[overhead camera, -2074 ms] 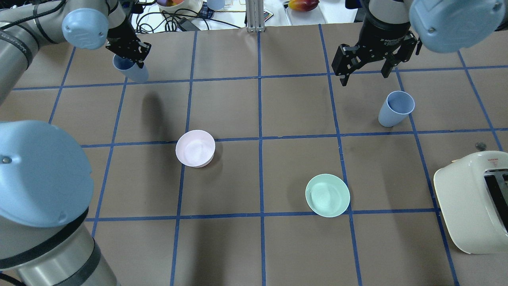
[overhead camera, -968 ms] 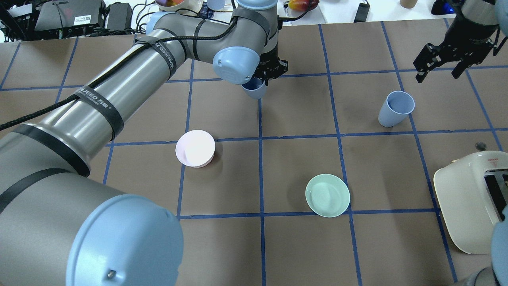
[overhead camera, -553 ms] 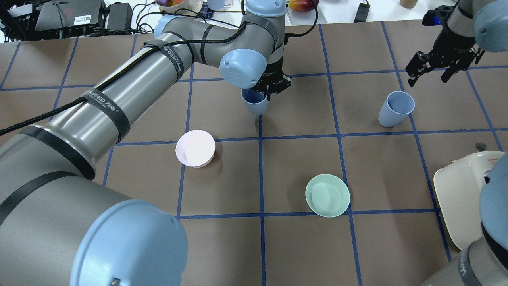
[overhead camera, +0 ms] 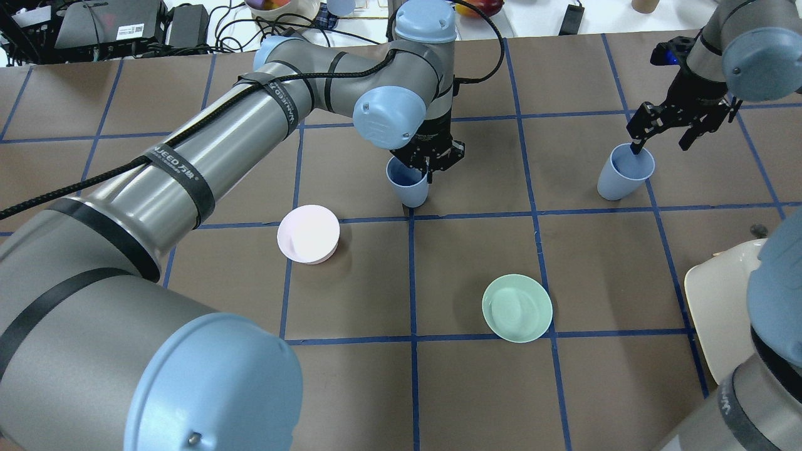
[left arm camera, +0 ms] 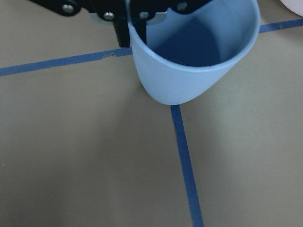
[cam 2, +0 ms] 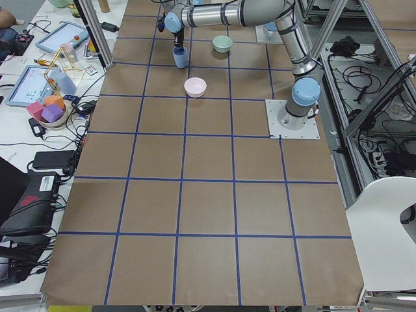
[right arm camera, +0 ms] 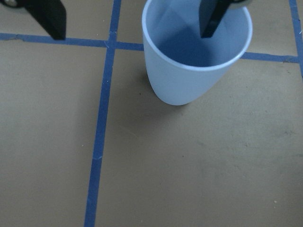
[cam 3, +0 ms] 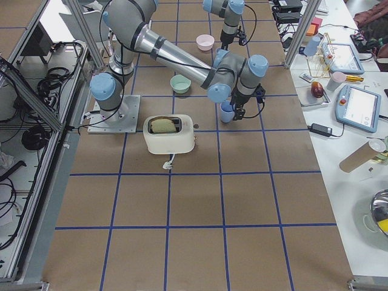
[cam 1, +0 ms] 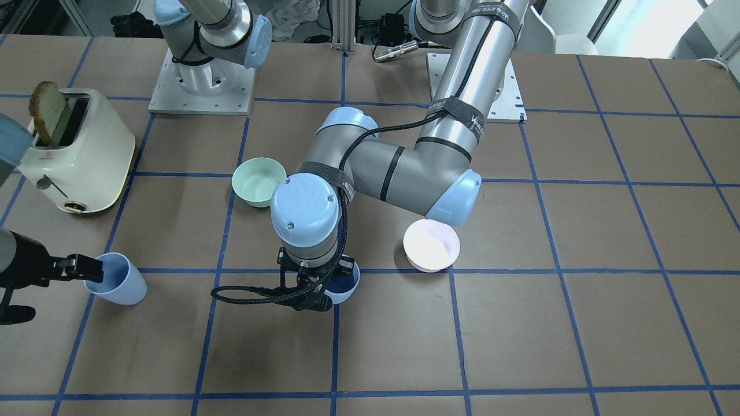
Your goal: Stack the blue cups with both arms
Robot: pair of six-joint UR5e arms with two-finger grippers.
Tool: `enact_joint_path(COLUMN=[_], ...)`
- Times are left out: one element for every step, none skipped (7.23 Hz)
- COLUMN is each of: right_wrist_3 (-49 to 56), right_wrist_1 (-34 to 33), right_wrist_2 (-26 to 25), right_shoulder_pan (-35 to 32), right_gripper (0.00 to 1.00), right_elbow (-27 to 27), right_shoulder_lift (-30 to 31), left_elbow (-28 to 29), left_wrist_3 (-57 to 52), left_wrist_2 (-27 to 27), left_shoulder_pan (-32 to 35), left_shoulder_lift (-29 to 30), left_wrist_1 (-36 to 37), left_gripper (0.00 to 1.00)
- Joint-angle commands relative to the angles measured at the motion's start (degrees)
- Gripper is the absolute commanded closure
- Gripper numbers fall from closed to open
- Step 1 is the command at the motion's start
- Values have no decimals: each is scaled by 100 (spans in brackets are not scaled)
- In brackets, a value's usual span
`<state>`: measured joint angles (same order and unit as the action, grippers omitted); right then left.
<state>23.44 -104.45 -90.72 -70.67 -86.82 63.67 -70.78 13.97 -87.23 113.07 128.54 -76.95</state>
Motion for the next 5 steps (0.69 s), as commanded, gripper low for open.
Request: enact_joint_path(right_wrist_3=[-15, -85, -85, -85, -94], right_wrist_1=[-171, -163, -172, -180, -189], right_wrist_2=[28, 37, 37, 37, 37], right_shoulder_pan=[9, 9, 9, 9, 9], right_gripper=[0, 0, 1, 12, 37], right_elbow=[-160, -178, -256, -292, -301], right_shoulder_lift=[-12, -21, -21, -12, -30], left_elbow=[64, 152, 509, 896, 1021], left_wrist_3=[0, 9, 9, -9, -235], left_wrist_2=[4, 39, 48, 57, 57], left_shoulder_pan=[-39, -135, -362, -660, -916], left_shoulder_lift=[-135, -371, -721, -1029, -1311], left_wrist_1=[-4, -135, -885, -1658, -2031], left_gripper=[0, 0, 0, 0, 0])
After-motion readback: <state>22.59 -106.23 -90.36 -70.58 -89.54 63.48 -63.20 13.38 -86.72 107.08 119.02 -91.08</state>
